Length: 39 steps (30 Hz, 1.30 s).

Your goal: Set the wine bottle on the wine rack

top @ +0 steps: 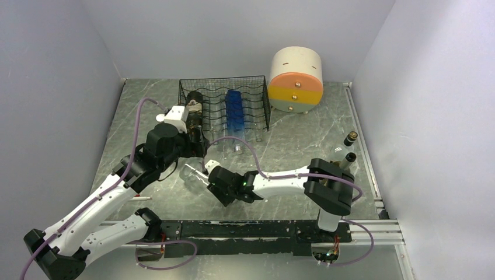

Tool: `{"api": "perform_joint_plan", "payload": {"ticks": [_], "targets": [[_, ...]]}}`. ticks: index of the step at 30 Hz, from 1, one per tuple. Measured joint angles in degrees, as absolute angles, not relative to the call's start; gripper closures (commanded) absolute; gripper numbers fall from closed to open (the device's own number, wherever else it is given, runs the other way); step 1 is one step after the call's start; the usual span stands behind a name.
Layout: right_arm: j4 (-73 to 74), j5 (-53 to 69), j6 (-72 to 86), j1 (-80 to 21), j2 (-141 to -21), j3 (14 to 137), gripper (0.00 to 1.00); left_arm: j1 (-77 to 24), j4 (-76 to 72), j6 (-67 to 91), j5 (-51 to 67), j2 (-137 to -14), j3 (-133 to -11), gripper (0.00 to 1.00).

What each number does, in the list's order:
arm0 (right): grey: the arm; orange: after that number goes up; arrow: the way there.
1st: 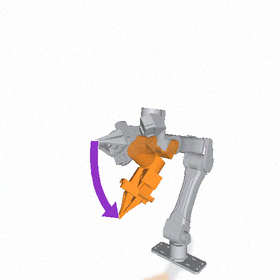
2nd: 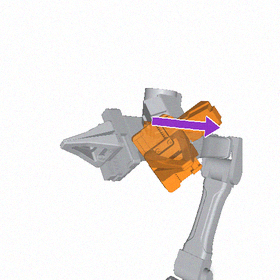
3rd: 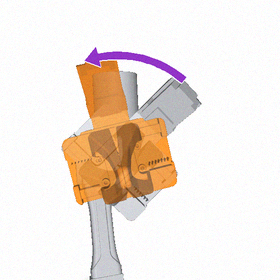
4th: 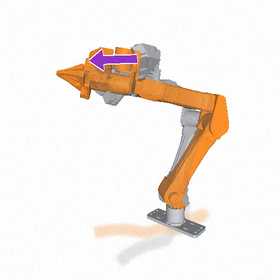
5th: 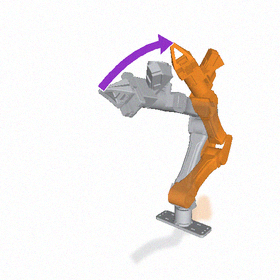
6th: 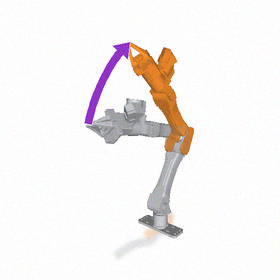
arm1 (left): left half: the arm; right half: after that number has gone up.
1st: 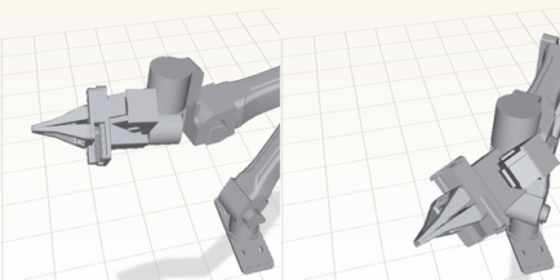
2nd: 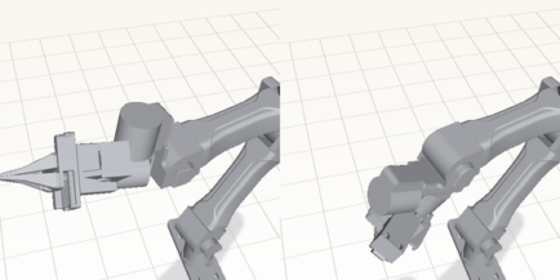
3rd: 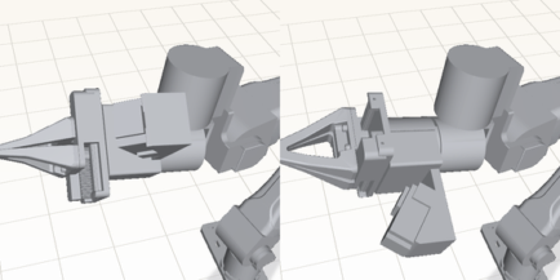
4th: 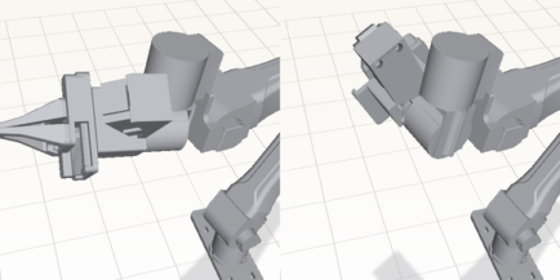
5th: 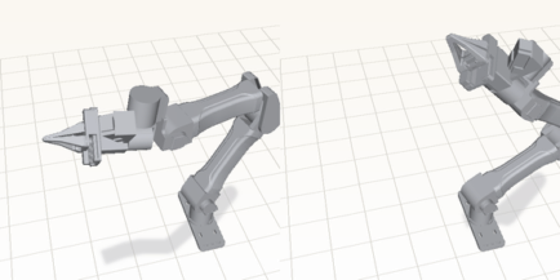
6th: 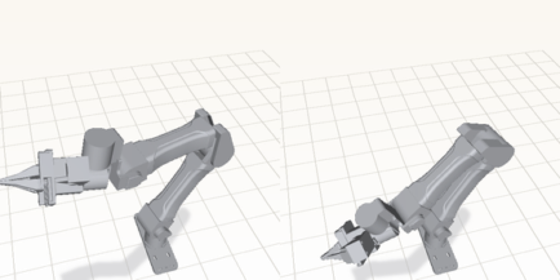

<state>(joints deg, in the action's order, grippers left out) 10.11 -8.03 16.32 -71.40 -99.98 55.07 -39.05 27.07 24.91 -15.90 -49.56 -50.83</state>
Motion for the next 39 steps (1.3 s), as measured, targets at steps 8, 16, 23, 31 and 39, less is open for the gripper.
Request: {"api": "perform_joint_plan", "payload": {"ticks": [8,16,23,31,39], "targets": [[8.4,-9.0,16.2,-71.4,-101.7,56.3,1.00,-39.0,27.6,24.9,-16.6,-48.9,-50.8,0.06],[6.7,-9.5,15.5,-71.4,-100.6,54.7,1.00,-39.0,29.3,25.3,-18.9,-46.8,-51.0,0.06],[8.8,-9.7,15.0,-71.3,-94.7,50.9,1.00,-39.0,29.8,25.5,-22.6,-41.9,-52.0,0.06],[12.1,-10.1,14.9,-71.3,-87.4,50.3,1.00,-38.9,30.3,26.6,-26.6,-38.9,-52.0,0.06],[12.0,-10.7,14.9,-71.3,-79.8,50.0,1.00,-38.9,30.4,27.5,-28.9,-36.8,-52.0,0.06]]}}
